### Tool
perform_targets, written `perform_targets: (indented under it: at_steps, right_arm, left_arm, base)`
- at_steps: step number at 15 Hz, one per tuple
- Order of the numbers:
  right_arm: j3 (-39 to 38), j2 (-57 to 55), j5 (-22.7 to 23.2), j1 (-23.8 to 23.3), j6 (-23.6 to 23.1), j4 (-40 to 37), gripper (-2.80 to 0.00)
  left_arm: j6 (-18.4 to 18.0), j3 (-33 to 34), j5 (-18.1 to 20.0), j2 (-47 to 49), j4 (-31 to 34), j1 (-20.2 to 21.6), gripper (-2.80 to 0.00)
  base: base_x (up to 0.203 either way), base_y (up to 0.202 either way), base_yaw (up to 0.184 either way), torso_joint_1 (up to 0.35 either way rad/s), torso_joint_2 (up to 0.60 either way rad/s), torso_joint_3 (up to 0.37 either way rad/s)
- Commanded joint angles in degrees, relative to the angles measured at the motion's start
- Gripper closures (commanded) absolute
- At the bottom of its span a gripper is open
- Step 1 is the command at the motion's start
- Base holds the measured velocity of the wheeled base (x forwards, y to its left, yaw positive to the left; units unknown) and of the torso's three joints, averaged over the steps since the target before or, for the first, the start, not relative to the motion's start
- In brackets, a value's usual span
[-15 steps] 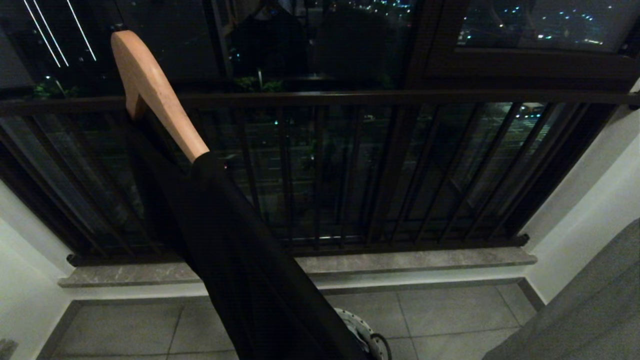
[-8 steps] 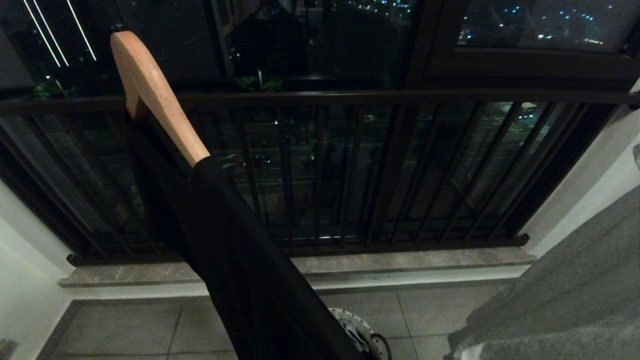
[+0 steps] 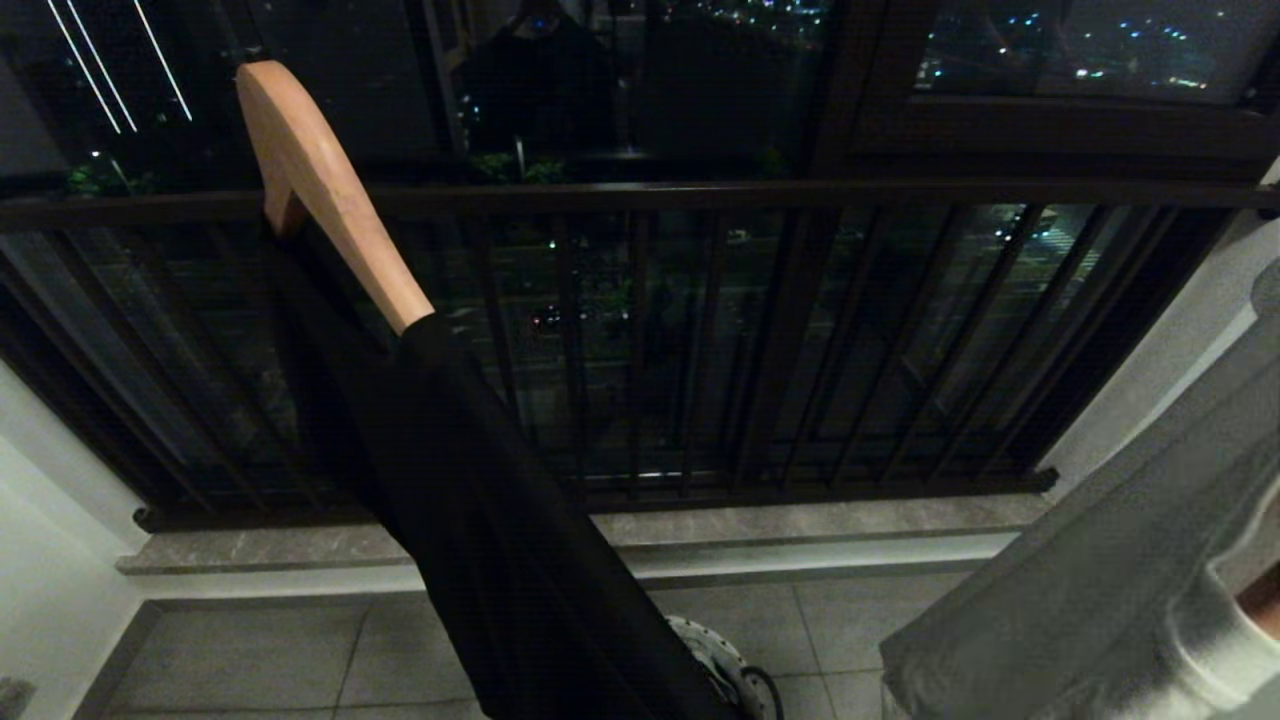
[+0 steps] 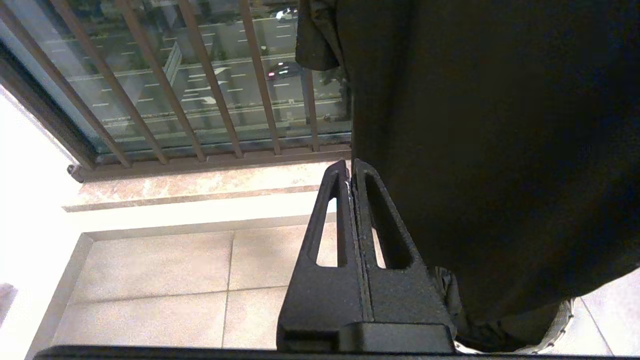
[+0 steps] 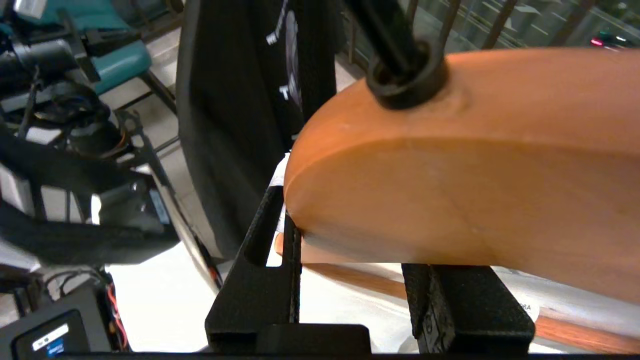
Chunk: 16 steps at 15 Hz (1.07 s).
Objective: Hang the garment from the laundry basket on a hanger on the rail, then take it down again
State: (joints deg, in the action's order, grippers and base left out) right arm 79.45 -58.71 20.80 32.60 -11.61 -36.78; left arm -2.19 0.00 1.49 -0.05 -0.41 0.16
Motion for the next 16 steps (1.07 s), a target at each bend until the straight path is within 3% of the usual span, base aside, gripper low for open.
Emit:
perform_targets:
  at_steps: [1,4,9,16]
  right_arm:
    - [2.35,-4.26,1.98,-0.14,-0.72,-0.05,0.0]
    - [5.7,-8.6,6.74,-0.17,-3.6,-0.2,0.0]
    - [9.6,-15.85,7.62,-0.23,-10.85,-0.55,0.0]
    - [19.03,-24.42,13.88,-0.09,-12.83,-0.66,0.0]
  left_arm:
    - [0.0,0.18,0.01,-0.04,-0.02,0.02,0.0]
    - [0.0,0.09,0.01,-0.04,-0.02,0.02,0.0]
    - [0.0,0.17,0.01,-0.04,-0.02,0.02,0.0]
    - [0.0,0.15,0.01,-0.04,-0.02,0.02,0.0]
  base:
    - [0.0,0.0,0.0,0.0,0.0,0.0]
    - [0.0,0.0,0.0,0.0,0.0,0.0]
    - [0.0,0.0,0.0,0.0,0.0,0.0]
    - [0.0,0.0,0.0,0.0,0.0,0.0]
